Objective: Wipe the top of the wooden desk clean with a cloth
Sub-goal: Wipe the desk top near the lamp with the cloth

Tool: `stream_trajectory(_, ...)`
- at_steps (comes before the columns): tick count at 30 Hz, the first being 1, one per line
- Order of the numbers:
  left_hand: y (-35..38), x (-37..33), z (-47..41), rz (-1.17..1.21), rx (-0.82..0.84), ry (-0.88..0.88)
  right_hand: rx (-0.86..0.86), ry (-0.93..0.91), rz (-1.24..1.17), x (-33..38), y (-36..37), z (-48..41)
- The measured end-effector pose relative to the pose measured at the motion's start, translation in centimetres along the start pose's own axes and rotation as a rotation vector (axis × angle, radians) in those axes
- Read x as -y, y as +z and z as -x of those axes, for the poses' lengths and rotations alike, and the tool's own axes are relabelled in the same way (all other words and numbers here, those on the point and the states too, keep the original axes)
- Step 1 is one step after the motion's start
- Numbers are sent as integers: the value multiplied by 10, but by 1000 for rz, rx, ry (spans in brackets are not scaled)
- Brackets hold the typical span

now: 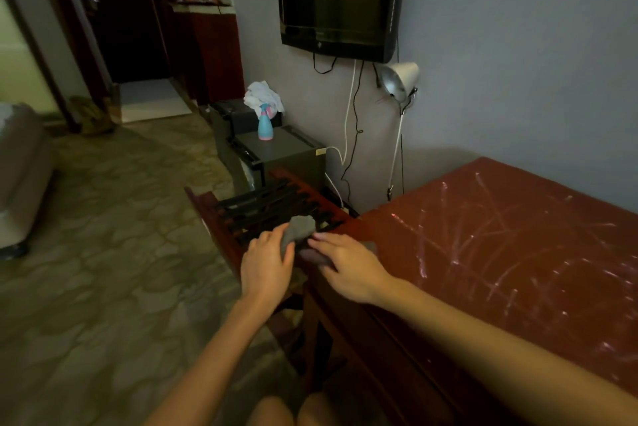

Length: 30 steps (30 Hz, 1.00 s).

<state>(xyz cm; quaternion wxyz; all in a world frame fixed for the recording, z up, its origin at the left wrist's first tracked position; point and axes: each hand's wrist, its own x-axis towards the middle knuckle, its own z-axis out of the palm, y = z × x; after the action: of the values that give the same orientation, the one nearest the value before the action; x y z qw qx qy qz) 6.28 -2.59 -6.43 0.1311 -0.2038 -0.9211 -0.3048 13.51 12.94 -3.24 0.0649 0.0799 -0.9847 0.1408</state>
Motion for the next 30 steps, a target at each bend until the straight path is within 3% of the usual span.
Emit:
stream_trajectory(9,-2,-1,7,58,-46,-51,-17,-128,119,-7,11,-12)
stream_trajectory(16,-6,0,10,43,-58,-74,113,69,35,-28,-8,-50)
stream_trajectory(22,-29,-7,30,36,-77,-42,57,184,71,-38,-14,-6)
stream_trajectory(30,-51,-16,80,11,-97,-20,99,-7,164,17,7,37)
